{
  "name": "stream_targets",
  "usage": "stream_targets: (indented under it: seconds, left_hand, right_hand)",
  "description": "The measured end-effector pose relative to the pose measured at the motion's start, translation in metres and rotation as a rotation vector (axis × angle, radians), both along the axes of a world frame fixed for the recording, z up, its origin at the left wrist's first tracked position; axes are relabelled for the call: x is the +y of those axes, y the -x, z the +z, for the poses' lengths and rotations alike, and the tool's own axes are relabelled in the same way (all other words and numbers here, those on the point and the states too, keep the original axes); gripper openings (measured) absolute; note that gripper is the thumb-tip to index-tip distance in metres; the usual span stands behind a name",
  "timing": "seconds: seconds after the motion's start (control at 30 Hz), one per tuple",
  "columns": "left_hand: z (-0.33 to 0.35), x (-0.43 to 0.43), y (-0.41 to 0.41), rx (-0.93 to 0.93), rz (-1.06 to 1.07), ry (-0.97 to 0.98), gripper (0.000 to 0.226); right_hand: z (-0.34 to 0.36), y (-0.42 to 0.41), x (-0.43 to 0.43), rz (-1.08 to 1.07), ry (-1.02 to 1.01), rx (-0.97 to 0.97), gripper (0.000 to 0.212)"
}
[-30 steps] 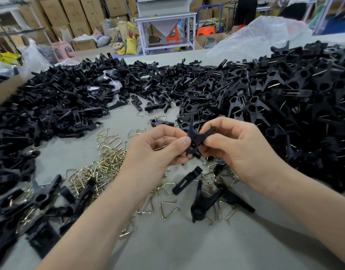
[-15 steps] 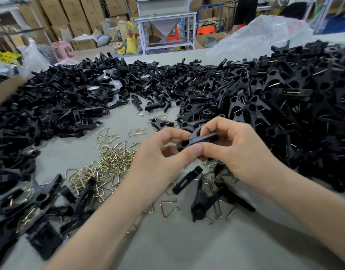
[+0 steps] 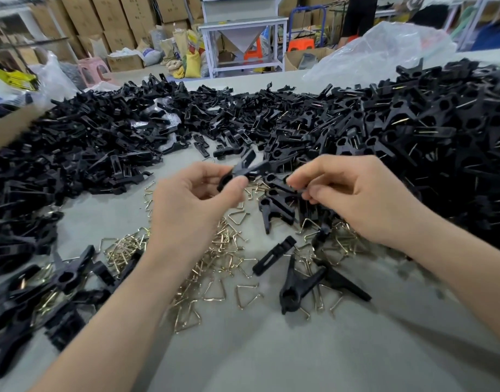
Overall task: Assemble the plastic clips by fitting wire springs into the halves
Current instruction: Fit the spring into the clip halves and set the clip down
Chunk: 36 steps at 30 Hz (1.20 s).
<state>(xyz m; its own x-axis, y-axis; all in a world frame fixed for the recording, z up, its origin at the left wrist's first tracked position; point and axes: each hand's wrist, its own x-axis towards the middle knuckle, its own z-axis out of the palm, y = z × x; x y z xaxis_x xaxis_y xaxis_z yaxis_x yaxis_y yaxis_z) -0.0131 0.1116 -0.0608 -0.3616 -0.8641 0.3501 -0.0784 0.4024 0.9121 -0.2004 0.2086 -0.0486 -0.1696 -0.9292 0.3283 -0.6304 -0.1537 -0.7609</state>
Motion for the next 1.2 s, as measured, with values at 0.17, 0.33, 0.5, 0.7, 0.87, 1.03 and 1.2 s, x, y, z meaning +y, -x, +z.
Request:
stream_targets:
  seconds: [0.17,0.33,0.5,0.7,0.87,1.03,1.2]
  left_hand:
    - [-0.003,-0.012,-0.003,0.063,0.059,-0.008,0.011]
    - [-0.007,-0.02,-0.006,0.045,0.121,0.043,0.013]
    - [-0.008,-0.024,-0.008,0.008,0.153,0.074,0.011]
    - [-0.008,-0.022,-0.009,-0.073,0.139,0.108,0.016]
    - [-0.012,-0.015,-0.005,-0.229,0.069,0.172,0.029]
    - [-0.013,-0.008,0.002,-0.342,0.063,0.251,0.033]
    - [-0.018,-0.001,0.003,-0.393,0.037,0.472,0.021]
  right_hand:
    - [-0.009,-0.023,-0.008,0.05,-0.029,0.319,0.022]
    - [-0.006,-0.057,-0.04,0.162,-0.129,0.425,0.024]
    - [-0.003,-0.074,-0.057,0.157,-0.318,0.516,0.02]
    - [-0.004,-0.064,-0.045,0.193,-0.323,0.481,0.01]
    - [-0.02,-0.053,-0.027,0.074,0.01,0.328,0.012]
    - [-0.018,-0.029,-0.013,-0.201,0.279,-0.333,0.02]
    - [-0.016,-0.022,-0.017,-0.149,0.176,-0.802,0.022]
